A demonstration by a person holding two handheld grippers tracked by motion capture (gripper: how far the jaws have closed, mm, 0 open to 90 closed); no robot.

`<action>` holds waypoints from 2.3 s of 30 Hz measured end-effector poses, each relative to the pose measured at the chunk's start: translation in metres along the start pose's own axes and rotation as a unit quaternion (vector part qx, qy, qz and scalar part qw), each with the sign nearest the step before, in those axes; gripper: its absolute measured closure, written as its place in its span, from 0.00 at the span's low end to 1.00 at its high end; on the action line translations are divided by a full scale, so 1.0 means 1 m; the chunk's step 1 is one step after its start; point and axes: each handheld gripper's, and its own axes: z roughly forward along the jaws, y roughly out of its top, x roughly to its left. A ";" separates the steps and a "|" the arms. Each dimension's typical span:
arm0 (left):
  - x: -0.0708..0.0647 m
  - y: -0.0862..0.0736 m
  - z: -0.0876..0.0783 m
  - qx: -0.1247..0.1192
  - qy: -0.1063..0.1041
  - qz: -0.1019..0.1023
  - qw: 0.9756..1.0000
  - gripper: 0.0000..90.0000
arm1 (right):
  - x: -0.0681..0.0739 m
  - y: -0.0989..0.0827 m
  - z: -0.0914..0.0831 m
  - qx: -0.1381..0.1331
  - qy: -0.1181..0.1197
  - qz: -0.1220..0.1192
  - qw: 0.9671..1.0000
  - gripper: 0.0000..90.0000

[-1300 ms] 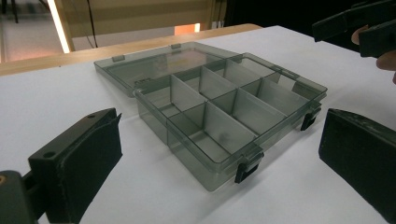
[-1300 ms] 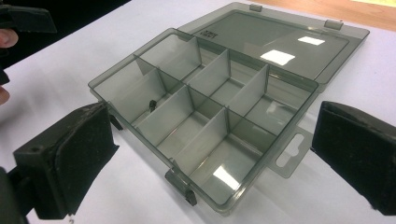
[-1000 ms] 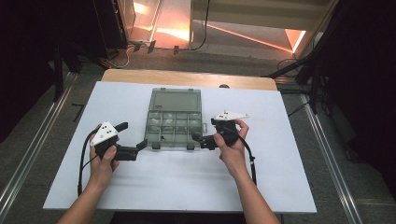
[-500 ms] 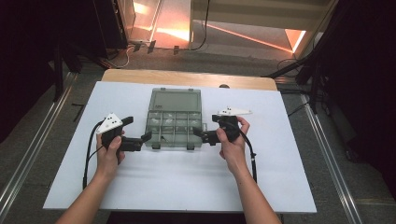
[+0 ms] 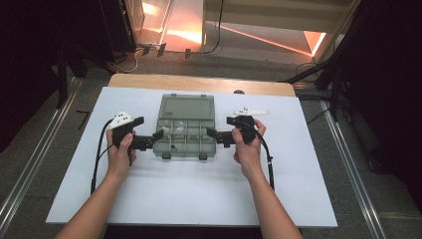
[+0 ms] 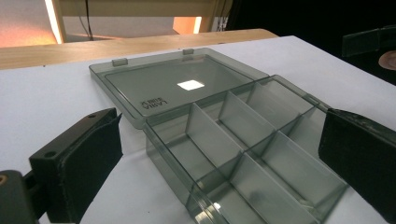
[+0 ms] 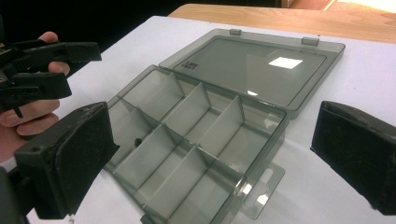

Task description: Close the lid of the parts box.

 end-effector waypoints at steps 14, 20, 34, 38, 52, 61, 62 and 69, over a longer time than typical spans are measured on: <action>0.012 0.009 0.023 0.008 0.005 -0.010 1.000 0.00 | -0.013 0.006 0.020 0.001 -0.006 0.012 1.000 0.00; 0.019 0.010 0.034 0.017 0.001 -0.018 1.000 0.00 | -0.021 0.010 0.029 -0.002 -0.009 0.023 1.000 0.00; 0.032 0.016 0.050 0.028 0.011 -0.034 0.999 0.00 | -0.027 0.020 0.048 0.001 -0.011 0.036 0.999 0.00; 0.035 0.017 0.056 0.035 0.006 -0.046 0.998 0.00 | -0.030 0.021 0.052 0.004 -0.013 0.037 0.999 0.00; 0.047 0.018 0.067 0.051 0.015 -0.086 0.995 0.00 | -0.041 0.025 0.065 0.013 -0.016 0.069 0.997 0.05; 0.052 0.020 0.075 0.064 0.024 -0.117 0.991 0.04 | -0.047 0.024 0.076 0.020 -0.024 0.092 0.995 0.15; 0.052 0.020 0.076 0.070 0.028 -0.118 0.990 0.09 | -0.049 0.024 0.079 0.023 -0.018 0.099 0.995 0.18; 0.057 0.021 0.080 0.070 0.022 -0.157 0.985 0.23 | -0.057 0.022 0.084 0.036 -0.015 0.112 0.993 0.33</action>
